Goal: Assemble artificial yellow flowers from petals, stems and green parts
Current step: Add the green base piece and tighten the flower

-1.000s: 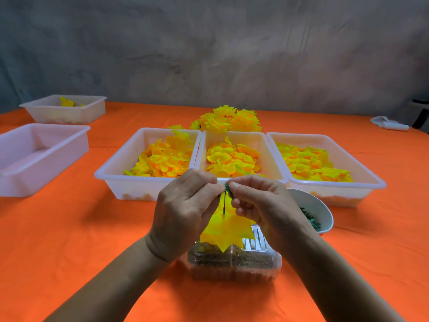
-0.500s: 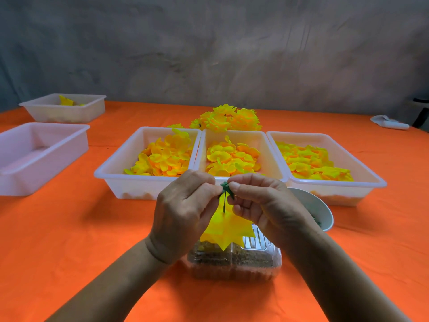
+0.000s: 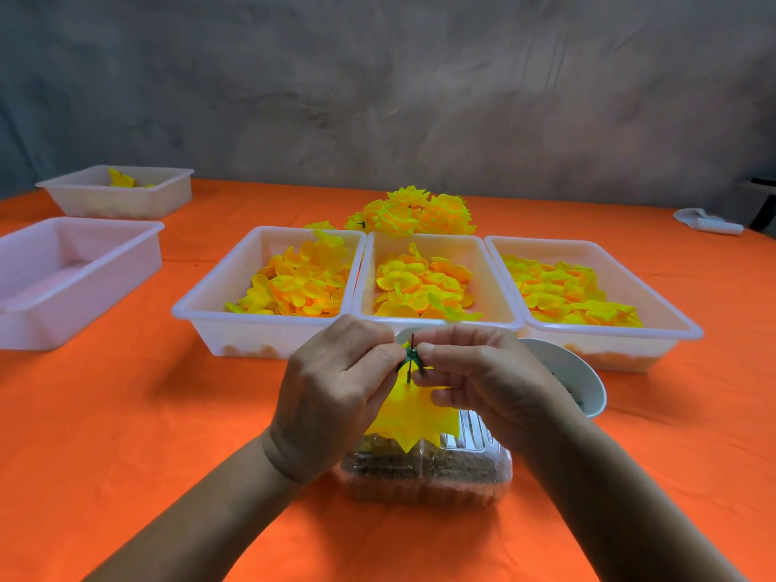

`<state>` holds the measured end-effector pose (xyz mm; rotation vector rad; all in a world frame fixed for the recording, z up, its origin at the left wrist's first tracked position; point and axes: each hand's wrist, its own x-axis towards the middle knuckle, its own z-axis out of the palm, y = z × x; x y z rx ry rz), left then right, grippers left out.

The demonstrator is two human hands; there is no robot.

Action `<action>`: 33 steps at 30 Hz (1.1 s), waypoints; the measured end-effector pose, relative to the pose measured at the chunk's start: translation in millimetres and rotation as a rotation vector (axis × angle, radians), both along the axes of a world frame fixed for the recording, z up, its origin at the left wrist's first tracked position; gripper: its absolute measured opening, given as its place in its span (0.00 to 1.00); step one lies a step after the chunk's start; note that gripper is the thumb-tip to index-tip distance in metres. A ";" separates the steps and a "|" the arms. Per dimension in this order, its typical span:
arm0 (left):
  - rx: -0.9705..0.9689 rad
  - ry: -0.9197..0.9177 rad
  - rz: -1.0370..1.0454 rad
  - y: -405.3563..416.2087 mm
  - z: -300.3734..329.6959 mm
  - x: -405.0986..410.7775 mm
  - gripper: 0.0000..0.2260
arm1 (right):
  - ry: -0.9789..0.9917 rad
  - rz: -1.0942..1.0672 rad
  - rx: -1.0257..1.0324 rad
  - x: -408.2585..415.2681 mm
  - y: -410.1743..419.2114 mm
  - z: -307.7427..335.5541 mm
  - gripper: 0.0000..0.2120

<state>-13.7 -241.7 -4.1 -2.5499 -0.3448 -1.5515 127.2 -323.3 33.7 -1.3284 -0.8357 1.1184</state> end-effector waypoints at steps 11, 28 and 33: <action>-0.049 0.020 -0.047 0.5 -1.4 -4.2 0.05 | -0.481 0.010 0.096 1.6 -2.0 -1.9 0.05; -0.170 0.026 -0.079 1.7 -16.4 -8.4 0.03 | -0.788 -0.036 0.193 5.7 1.9 -13.5 0.04; -0.310 -0.049 -0.098 -2.1 -13.5 -5.4 0.07 | -0.697 0.014 0.185 8.1 2.8 -13.3 0.02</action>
